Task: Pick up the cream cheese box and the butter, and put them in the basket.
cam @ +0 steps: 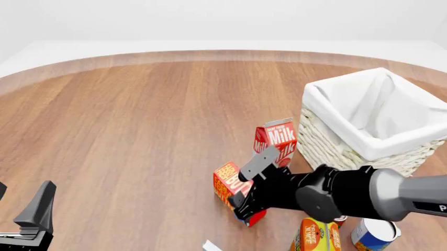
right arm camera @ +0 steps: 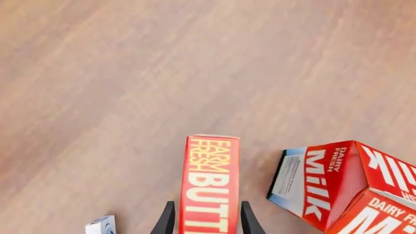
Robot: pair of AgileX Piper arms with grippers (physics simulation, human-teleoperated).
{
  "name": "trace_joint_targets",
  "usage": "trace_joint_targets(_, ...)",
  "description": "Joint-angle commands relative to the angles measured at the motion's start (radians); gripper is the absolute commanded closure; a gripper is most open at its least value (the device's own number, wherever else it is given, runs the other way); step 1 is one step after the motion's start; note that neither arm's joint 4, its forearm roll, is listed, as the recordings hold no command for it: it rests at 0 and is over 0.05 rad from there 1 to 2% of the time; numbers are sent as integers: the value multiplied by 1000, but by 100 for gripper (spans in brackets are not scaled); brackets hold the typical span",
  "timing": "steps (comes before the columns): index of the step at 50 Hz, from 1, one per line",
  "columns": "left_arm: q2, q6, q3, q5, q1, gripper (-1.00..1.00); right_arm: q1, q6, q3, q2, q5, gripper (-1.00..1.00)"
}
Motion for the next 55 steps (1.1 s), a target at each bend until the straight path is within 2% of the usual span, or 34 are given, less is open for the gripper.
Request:
trace_joint_targets(1,0,0,0,0,0,-100,1,18,7,36,-28,-100)
trace_joint_targets(14,0,0,0,0,0,-100,0,33,21,48,-47,-100)
trace_joint_targets(15,0,0,0,0,0,-100,4,37,20,46,-45,100)
trace_joint_targets(32,0,0,0,0,0,-100,-1,35,25,-5,-21,100)
trace_joint_targets(43,0,0,0,0,0,-100,18,38,19,-103,41,100)
trace_joint_targets(50,0,0,0,0,0,-100,65,58,4,-210,117,100)
trace_joint_targets(55,0,0,0,0,0,-100,79,59,15,-249,133,100)
